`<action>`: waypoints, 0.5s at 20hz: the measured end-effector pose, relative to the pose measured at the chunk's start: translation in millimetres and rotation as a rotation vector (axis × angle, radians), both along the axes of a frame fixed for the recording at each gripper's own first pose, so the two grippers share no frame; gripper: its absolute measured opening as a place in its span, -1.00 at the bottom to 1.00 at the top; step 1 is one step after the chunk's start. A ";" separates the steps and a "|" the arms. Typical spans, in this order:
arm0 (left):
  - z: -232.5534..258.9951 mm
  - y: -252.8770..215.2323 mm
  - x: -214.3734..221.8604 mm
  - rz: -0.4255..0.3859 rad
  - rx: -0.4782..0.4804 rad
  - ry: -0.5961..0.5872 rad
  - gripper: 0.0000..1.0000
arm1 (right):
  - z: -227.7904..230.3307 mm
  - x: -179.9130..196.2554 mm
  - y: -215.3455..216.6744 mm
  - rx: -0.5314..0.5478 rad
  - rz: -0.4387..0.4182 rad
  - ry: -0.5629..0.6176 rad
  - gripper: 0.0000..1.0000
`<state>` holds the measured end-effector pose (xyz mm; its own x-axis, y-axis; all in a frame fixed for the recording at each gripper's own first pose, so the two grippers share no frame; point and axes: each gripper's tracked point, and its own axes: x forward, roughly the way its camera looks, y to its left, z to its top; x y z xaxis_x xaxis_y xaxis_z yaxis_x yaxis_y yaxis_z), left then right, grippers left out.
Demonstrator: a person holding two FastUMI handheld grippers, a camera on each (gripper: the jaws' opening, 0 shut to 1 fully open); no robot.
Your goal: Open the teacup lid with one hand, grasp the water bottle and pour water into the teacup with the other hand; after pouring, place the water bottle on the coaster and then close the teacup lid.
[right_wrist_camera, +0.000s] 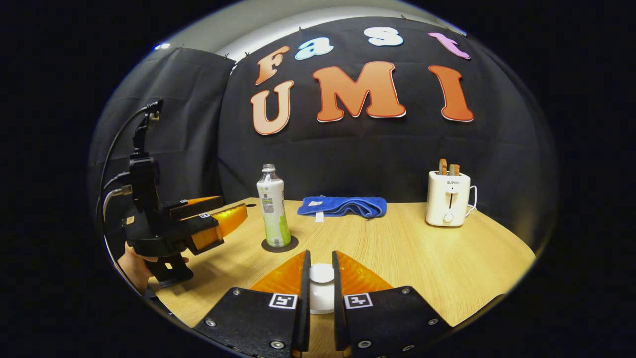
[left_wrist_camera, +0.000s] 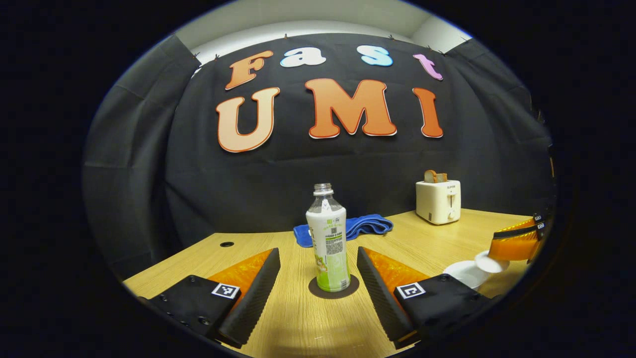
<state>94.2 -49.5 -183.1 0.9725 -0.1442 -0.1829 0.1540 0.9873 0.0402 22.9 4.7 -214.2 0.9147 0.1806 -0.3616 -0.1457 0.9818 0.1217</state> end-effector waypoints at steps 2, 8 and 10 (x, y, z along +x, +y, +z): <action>1.0 2.6 -2.7 0.000 0.012 -0.004 0.99 | -4.1 3.3 2.0 -0.014 0.003 0.002 -0.59; 12.6 3.8 -12.0 0.002 0.029 -0.038 1.00 | -20.6 12.5 4.0 -0.045 0.006 0.030 -0.59; 14.8 4.2 -15.2 0.003 0.025 -0.042 0.97 | -25.2 16.0 5.8 -0.044 0.009 0.040 -0.60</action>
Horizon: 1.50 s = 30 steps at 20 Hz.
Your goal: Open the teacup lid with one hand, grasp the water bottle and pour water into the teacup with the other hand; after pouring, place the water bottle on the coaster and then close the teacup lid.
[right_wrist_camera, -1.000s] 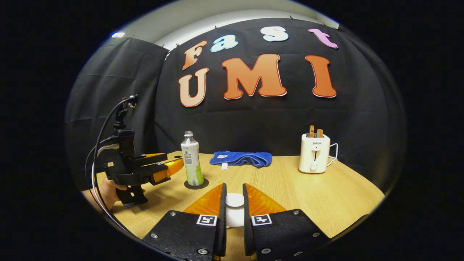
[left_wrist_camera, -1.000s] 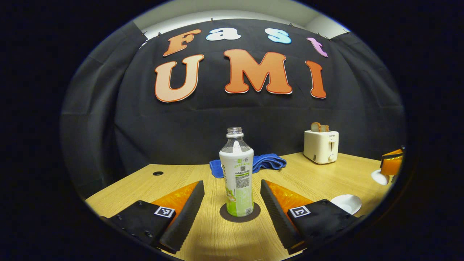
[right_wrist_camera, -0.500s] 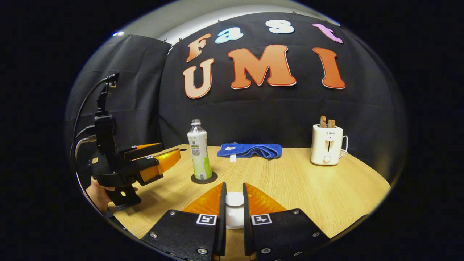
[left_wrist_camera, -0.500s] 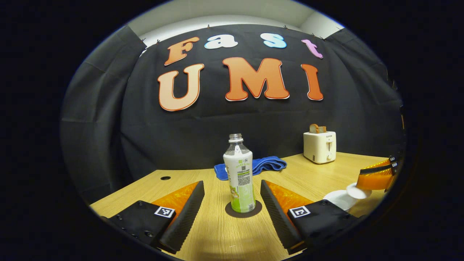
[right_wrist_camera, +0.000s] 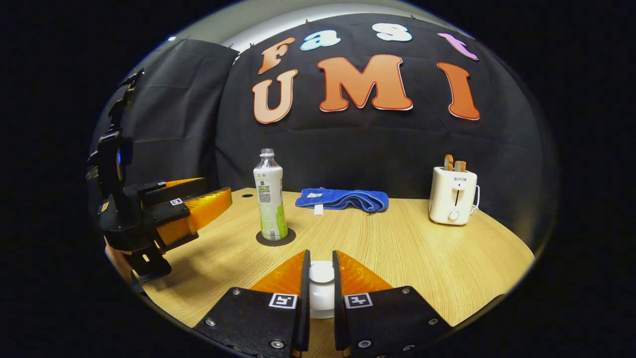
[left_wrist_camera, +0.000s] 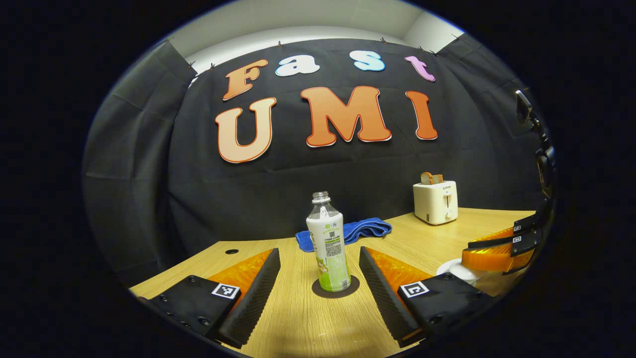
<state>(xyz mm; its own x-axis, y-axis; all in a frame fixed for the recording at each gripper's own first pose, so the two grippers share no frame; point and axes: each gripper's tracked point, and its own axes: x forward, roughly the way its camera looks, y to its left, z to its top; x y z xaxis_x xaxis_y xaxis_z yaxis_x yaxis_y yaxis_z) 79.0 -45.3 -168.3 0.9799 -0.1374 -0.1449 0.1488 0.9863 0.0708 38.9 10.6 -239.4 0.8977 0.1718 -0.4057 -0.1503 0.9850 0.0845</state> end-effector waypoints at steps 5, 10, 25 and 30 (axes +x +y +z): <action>-0.8 5.5 -2.7 0.008 -0.006 0.002 1.00 | -9.8 4.8 1.1 -0.021 -0.002 0.011 -0.59; -0.7 4.4 -3.2 0.010 -0.016 0.003 1.00 | -13.5 9.7 2.3 -0.026 0.004 0.001 -0.59; 21.2 20.8 -19.2 0.030 -0.154 0.037 1.00 | 59.8 6.9 -12.1 -0.083 -0.044 -0.140 0.24; 49.9 45.3 -27.8 0.097 -0.106 0.025 1.00 | 101.3 1.5 -28.7 -0.108 -0.110 -0.191 0.50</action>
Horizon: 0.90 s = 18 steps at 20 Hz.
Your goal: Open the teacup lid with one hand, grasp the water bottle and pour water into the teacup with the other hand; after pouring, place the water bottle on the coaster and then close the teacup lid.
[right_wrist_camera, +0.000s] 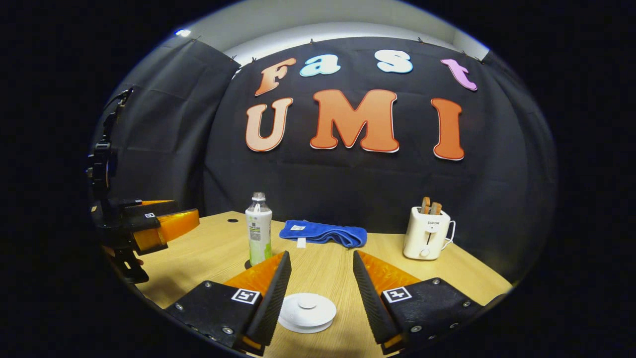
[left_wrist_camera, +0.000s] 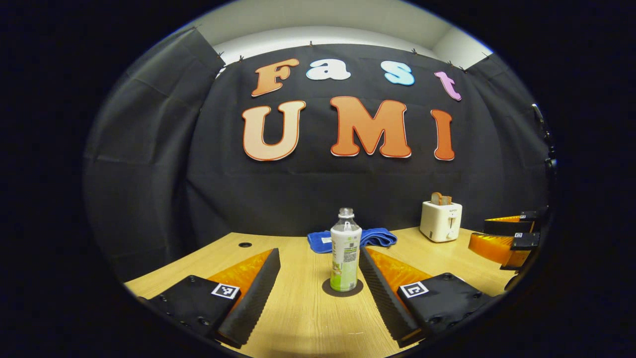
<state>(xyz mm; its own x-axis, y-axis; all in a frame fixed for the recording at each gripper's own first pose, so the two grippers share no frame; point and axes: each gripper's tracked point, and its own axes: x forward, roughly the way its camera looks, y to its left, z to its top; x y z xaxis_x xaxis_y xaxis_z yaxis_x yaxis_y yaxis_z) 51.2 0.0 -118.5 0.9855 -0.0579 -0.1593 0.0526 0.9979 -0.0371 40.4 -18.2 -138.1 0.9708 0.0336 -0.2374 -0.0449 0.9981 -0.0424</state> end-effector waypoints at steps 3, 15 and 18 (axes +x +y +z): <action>14.3 7.5 -10.8 0.023 0.014 -0.013 1.00 | 32.9 -5.8 -1.9 -0.012 -0.017 -0.060 0.54; 57.4 14.8 -35.6 0.039 0.037 -0.091 1.00 | 87.1 -19.8 3.1 0.075 -0.023 -0.140 0.60; 67.4 17.1 -38.9 0.044 0.015 -0.112 0.97 | 103.1 -27.1 -4.5 0.050 -0.039 -0.181 0.60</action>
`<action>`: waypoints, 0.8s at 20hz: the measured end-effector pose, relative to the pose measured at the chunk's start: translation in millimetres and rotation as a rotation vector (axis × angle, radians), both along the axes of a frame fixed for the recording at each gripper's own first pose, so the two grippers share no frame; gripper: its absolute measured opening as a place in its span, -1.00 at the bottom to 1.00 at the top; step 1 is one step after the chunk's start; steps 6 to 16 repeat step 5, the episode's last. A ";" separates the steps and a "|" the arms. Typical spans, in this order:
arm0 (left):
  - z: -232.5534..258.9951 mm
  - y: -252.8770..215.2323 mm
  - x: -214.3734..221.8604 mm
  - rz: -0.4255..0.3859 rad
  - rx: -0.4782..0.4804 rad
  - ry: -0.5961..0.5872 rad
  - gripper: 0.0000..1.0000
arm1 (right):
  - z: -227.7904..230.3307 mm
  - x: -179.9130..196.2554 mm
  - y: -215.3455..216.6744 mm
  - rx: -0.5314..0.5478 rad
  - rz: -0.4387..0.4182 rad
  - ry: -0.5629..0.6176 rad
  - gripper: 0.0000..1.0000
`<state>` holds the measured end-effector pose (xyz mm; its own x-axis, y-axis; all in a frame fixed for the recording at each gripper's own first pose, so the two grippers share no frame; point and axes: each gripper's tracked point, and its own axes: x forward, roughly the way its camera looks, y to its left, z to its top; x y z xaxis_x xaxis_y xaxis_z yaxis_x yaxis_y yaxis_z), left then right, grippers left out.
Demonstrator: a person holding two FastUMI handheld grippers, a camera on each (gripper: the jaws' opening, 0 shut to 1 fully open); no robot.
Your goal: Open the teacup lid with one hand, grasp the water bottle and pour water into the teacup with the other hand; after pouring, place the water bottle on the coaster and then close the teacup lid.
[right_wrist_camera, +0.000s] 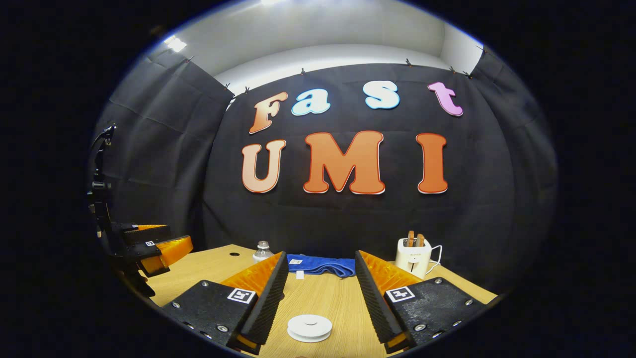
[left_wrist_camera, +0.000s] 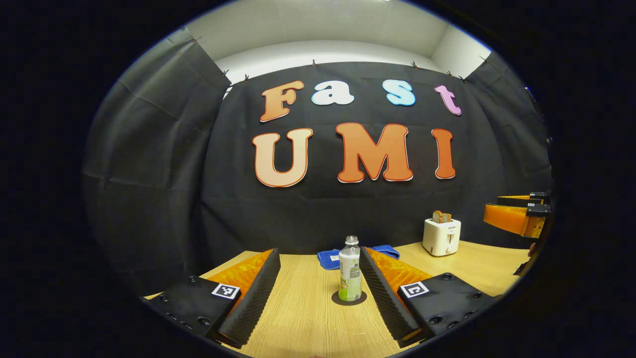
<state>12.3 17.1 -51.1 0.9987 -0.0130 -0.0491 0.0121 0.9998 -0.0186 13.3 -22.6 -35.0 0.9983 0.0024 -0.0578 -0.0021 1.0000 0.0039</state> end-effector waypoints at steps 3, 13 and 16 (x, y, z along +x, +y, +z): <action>9.0 9.7 -2.7 0.036 0.035 -0.036 1.00 | 7.8 -3.7 4.3 0.011 0.011 -0.010 0.60; 9.6 6.0 -4.8 0.033 0.032 -0.045 1.00 | 7.3 -4.9 6.7 0.011 0.020 -0.008 0.60; 9.6 6.0 -4.8 0.033 0.032 -0.045 1.00 | 7.3 -4.9 6.7 0.011 0.020 -0.008 0.60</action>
